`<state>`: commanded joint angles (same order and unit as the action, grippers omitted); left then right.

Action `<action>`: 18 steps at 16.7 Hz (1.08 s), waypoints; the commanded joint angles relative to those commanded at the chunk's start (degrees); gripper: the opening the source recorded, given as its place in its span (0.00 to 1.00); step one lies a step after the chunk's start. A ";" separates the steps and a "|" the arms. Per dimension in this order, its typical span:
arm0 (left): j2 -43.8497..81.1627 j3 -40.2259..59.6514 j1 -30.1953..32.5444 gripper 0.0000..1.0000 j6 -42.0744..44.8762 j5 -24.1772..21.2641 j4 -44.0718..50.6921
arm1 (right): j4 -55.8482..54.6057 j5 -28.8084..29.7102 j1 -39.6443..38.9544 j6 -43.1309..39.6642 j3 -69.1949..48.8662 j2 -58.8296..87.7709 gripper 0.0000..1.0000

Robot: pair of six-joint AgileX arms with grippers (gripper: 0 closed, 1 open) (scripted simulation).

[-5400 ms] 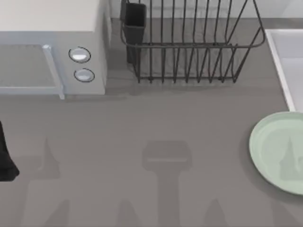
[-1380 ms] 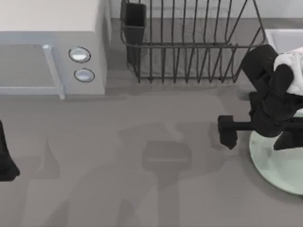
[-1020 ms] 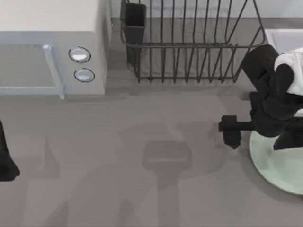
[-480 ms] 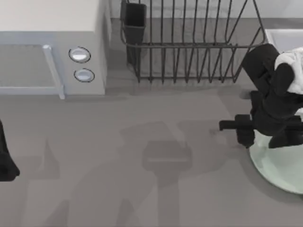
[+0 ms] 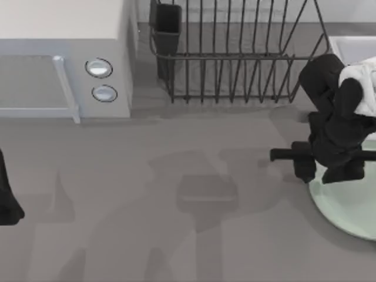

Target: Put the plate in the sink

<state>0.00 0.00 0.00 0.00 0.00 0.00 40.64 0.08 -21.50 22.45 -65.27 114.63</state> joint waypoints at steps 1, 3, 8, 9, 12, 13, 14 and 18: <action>0.00 0.00 0.00 1.00 0.00 0.00 0.00 | -0.15 0.44 0.73 -0.18 -1.30 -4.22 0.00; 0.00 0.00 0.00 1.00 0.00 0.00 0.00 | 0.63 0.44 0.71 -0.16 -2.08 -4.08 0.00; 0.00 0.00 0.00 1.00 0.00 0.00 0.00 | 13.14 0.43 0.61 -0.04 -14.63 -2.96 0.00; 0.00 0.00 0.00 1.00 0.00 0.00 0.00 | 17.40 0.43 0.62 -0.04 -18.92 -2.82 0.00; 0.00 0.00 0.00 1.00 0.00 0.00 0.00 | 31.85 0.42 0.71 -0.14 -33.17 -2.78 0.00; 0.00 0.00 0.00 1.00 0.00 0.00 0.00 | 36.72 0.41 0.77 -0.20 -37.89 -2.90 0.00; 0.00 0.00 0.00 1.00 0.00 0.00 0.00 | 41.34 0.41 0.84 -0.27 -42.37 -3.08 0.00; 0.00 0.00 0.00 1.00 0.00 0.00 0.00 | 54.83 0.39 1.17 -0.62 -55.63 -4.23 0.00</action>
<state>0.00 0.00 0.00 0.00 0.00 0.00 95.47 0.47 -20.33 21.84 -120.90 110.40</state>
